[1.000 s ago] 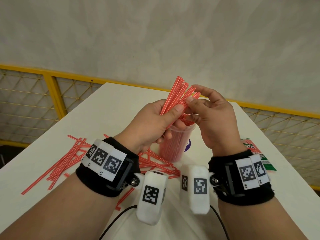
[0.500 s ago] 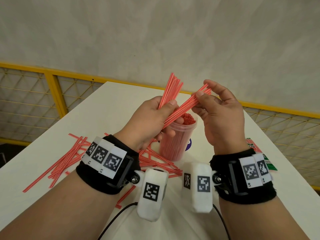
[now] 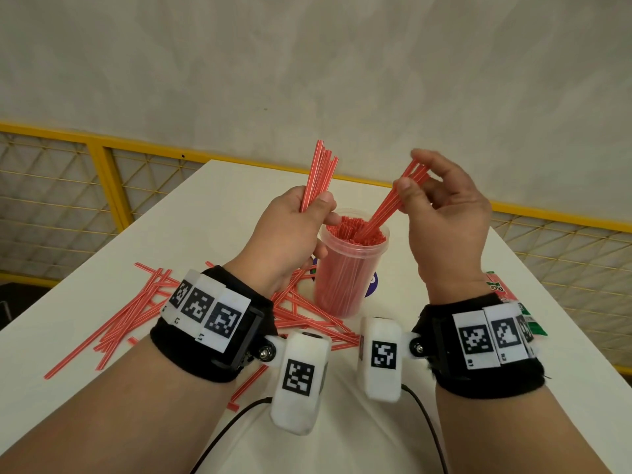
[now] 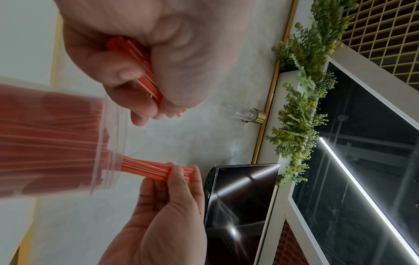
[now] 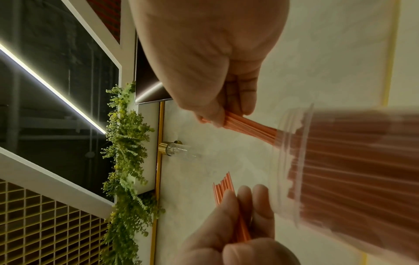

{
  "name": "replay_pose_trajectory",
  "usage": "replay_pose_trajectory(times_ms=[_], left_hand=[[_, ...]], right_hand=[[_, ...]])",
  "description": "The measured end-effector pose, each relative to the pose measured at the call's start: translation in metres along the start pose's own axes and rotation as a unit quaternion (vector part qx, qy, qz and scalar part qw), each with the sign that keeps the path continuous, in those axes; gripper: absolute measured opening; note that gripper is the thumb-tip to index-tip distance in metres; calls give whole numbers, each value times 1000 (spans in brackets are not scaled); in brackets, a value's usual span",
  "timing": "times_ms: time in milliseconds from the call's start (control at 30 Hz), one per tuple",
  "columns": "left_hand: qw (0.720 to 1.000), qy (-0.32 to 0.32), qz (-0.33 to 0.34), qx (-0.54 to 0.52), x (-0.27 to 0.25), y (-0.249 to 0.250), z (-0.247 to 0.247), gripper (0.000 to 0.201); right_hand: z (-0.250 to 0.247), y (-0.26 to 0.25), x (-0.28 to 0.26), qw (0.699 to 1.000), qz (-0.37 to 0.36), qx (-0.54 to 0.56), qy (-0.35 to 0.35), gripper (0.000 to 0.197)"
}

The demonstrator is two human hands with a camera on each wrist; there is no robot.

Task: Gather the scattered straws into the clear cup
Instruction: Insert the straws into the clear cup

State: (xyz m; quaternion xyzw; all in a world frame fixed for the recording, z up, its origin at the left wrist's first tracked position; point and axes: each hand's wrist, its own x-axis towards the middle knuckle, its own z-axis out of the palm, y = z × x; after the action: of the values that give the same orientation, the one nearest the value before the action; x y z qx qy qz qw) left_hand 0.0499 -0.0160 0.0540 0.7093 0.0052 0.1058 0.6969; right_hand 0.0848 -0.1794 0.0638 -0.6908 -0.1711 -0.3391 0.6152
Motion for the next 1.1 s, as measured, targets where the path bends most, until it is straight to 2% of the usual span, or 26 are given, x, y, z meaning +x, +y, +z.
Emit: replay_pose_trajectory(times_ms=[167,233,300,333,400,500,633,667,767,800,900,967,1100], left_hand=[[1000,1,2,4,0,0,0,16],[1000,3,2,0,0,0,0,16],[1000,4,4,0,0,0,0,17],[1000,5,4,2,0,0,0,17],[1000,4,5,4,0,-1,0,17],[1000,5,3,1,1,-1,-1,18],[1000,5,1,3,1,-1,-1,17],[1000,4,0,5,0,-1,-1,17],[1000,3,-1,4,1,-1,0,18],[1000,3,-2,2,1,-1,0,19],[1000,-2,-9,-13,0,-1,0,19],[1000,-16,-13,-22,-1,-2,0,20],[997,-49,-28,-50,0,-2,-1,22]], right_hand=[[6,3,-5,998,5,-40,-39,35],[7,7,-6,986,35,-123,-110,25],[7,9,-8,945,65,-234,-219,17],[7,10,-9,929,82,-255,-257,18],[5,10,-7,925,96,-251,-269,20],[0,8,-2,951,113,-184,-219,15],[-5,5,-3,915,161,-174,-327,23],[-6,5,-3,919,162,-167,-319,24],[-10,5,1,950,152,-137,-238,18],[-11,5,3,950,156,-138,-231,16],[-9,5,0,931,172,-156,-283,16],[-6,5,-3,935,169,-146,-275,15],[-2,-3,-1,978,132,-61,-149,13]])
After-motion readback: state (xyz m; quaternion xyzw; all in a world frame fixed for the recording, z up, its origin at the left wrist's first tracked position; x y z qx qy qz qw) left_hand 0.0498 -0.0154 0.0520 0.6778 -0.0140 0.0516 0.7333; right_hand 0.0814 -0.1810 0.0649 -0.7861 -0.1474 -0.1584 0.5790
